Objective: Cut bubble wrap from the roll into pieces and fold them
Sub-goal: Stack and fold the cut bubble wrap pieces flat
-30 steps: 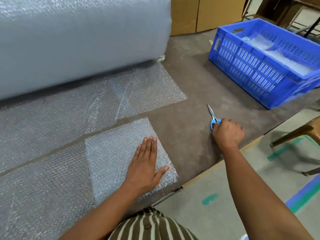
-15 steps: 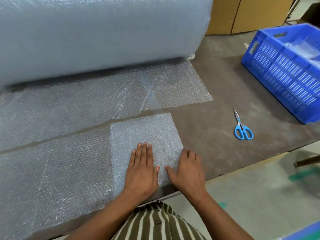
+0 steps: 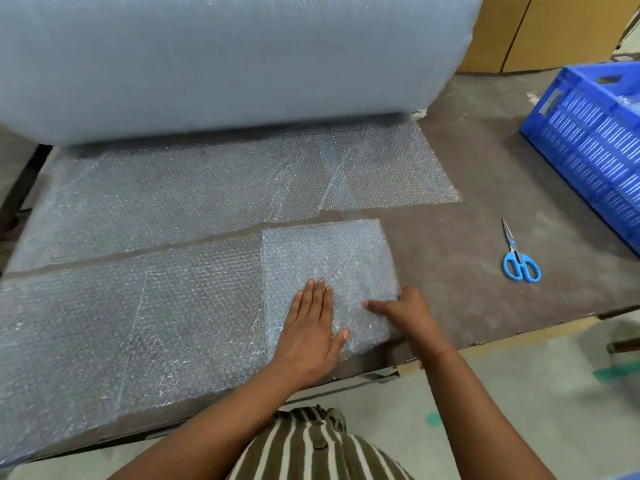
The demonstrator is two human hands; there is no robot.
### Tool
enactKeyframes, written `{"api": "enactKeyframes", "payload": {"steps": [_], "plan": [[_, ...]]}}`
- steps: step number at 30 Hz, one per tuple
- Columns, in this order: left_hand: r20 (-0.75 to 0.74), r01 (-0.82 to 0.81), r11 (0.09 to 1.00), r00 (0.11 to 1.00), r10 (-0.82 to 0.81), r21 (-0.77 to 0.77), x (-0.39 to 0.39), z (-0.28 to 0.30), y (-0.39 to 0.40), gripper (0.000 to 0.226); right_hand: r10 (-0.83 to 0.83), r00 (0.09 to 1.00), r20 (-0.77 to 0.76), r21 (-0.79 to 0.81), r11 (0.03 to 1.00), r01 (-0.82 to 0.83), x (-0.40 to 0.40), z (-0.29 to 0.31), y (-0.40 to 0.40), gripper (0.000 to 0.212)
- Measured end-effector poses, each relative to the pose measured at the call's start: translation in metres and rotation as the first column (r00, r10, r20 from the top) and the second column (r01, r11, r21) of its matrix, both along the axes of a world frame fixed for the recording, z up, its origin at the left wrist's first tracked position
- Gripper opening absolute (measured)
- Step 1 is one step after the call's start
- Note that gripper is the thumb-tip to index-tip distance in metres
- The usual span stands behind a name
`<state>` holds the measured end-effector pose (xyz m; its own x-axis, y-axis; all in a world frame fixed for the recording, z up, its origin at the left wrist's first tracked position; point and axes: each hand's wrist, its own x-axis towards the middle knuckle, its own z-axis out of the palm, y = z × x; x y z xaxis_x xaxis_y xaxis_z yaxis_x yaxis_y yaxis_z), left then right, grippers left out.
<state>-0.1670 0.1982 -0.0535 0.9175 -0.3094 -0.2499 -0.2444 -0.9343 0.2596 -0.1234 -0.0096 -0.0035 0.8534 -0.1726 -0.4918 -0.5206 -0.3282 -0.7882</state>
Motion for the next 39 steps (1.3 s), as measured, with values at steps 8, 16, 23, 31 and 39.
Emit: {"api": "enactKeyframes", "payload": {"steps": [8, 16, 23, 31, 39], "plan": [[-0.023, -0.413, 0.687, 0.866, 0.5, -0.598, -0.008, 0.042, 0.033, 0.1, -0.147, 0.989, -0.025, 0.478, 0.867, 0.141, 0.008, 0.078, 0.018, 0.021], [-0.922, -0.862, -0.328, 0.359, 0.142, -0.386, -0.018, 0.123, 0.086, 0.092, -0.079, 0.993, 0.091, 0.661, 0.75, -0.001, 0.011, 0.139, 0.068, 0.026], [-0.667, -0.58, -0.335, 0.687, 0.288, -0.743, -0.026, 0.149, 0.174, 0.11, 0.102, 0.953, 0.286, 0.612, 0.745, -0.264, 0.008, 0.147, 0.143, 0.044], [-0.165, -0.43, 0.368, 0.805, 0.57, -0.825, -0.048, 0.124, 0.253, 0.065, 0.116, 0.898, 0.425, 0.503, 0.794, -0.341, -0.021, 0.093, 0.191, 0.048], [-0.246, -0.627, 0.539, 0.749, 0.615, -0.562, -0.067, 0.046, 0.272, 0.065, 0.139, 0.962, 0.235, 0.333, 0.919, -0.214, -0.058, 0.0, 0.207, 0.036]]}}
